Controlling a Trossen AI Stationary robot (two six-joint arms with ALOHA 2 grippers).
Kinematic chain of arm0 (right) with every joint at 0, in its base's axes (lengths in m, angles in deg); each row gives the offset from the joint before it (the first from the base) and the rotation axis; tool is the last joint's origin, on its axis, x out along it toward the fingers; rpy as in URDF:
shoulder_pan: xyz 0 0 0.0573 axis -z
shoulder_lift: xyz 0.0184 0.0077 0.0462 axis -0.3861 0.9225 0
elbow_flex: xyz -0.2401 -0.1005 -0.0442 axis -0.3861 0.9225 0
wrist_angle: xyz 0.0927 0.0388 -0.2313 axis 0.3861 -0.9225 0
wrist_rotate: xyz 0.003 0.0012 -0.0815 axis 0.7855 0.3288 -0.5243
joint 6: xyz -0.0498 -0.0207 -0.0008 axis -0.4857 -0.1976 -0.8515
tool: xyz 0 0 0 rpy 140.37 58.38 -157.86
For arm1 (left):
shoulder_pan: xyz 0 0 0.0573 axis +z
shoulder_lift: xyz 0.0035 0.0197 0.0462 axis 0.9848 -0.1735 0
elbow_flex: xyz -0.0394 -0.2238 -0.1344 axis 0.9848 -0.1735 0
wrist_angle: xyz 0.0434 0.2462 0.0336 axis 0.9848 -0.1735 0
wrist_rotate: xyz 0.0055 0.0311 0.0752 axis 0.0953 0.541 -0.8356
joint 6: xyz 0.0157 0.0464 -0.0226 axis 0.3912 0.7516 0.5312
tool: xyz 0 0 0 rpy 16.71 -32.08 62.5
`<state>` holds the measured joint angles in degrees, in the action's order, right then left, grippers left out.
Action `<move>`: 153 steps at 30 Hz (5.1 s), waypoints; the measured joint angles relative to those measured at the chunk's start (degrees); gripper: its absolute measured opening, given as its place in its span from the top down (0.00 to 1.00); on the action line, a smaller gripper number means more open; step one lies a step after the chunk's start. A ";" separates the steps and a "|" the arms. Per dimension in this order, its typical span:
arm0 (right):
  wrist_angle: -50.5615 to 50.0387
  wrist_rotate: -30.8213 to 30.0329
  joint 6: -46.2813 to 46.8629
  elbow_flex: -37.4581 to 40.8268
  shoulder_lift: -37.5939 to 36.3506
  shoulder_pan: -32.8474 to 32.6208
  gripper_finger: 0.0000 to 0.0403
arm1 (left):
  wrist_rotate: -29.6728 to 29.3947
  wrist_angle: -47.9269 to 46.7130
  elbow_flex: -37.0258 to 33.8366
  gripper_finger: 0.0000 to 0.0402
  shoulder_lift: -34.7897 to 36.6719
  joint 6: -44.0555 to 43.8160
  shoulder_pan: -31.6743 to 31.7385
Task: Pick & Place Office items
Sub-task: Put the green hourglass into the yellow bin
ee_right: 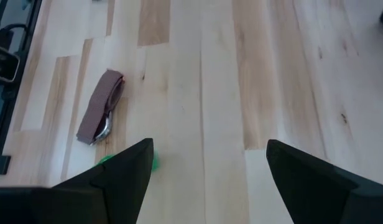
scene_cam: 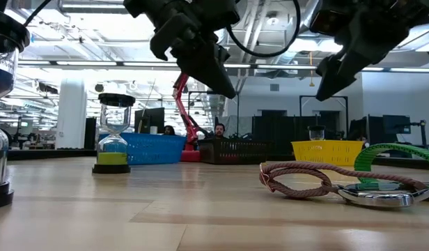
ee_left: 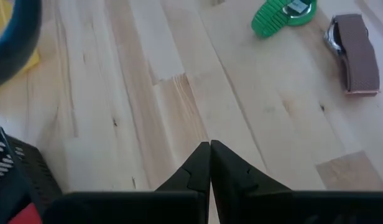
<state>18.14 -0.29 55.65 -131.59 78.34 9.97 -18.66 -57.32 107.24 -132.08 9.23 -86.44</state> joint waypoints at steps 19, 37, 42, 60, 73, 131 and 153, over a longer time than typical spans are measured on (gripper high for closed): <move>11.87 -0.24 -6.50 -0.02 -0.02 9.40 0.25 | -5.22 -2.68 0.00 0.99 5.64 -12.57 -0.29; 13.10 0.00 -6.45 -0.02 -0.02 9.39 0.25 | -14.53 6.07 -23.96 0.99 33.53 -24.04 -5.48; 13.09 0.00 -6.45 -0.02 -0.02 9.36 0.25 | -10.60 9.09 -31.38 0.98 39.13 -30.60 -6.41; 12.98 0.02 -6.45 -0.02 -0.02 9.34 0.25 | -11.02 10.97 -39.63 0.47 39.03 -34.90 -15.36; 12.90 0.02 -6.51 -0.02 -0.02 9.34 0.25 | -16.86 18.03 -42.84 0.28 35.07 -28.90 -15.76; 12.51 0.02 -6.59 -0.02 -0.02 9.62 0.25 | -19.98 27.11 -47.19 0.49 35.52 -31.89 -13.38; -10.73 -6.12 -1.08 0.02 -20.35 12.53 0.25 | -1.23 37.27 -16.56 0.49 9.18 -7.62 8.66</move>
<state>7.42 -6.41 54.58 -131.57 57.99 22.50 -19.90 -20.04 90.69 -122.90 1.61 -77.79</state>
